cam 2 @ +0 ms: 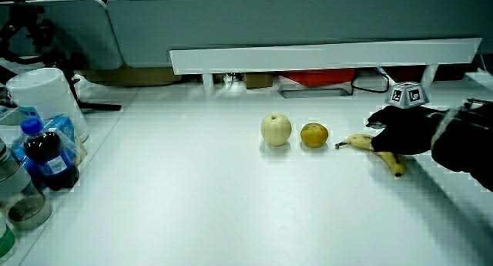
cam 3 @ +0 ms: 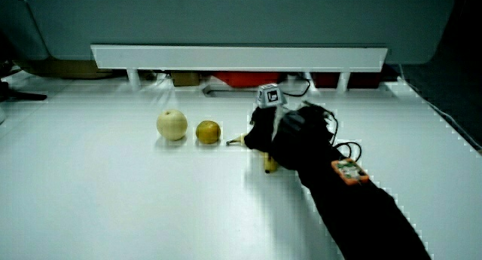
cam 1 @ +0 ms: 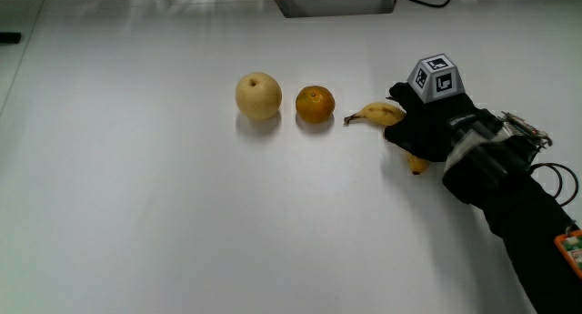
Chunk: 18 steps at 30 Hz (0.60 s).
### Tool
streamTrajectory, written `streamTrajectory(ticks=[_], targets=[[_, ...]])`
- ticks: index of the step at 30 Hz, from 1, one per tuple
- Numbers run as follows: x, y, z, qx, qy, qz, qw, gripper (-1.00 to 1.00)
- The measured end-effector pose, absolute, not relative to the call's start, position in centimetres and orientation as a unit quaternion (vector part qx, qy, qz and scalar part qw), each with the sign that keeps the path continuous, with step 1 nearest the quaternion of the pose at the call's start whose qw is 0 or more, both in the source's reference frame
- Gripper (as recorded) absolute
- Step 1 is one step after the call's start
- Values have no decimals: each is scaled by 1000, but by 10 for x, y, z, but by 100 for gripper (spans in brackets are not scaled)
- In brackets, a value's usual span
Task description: Pick banana
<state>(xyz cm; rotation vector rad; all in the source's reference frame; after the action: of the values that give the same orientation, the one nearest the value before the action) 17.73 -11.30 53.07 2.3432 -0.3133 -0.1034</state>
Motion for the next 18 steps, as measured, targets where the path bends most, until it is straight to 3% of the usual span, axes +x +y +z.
streamTrajectory(ticks=[7, 18], targets=[[186, -111, 541, 922, -86, -37, 375, 0], [186, -106, 545, 926, -84, -45, 366, 65]])
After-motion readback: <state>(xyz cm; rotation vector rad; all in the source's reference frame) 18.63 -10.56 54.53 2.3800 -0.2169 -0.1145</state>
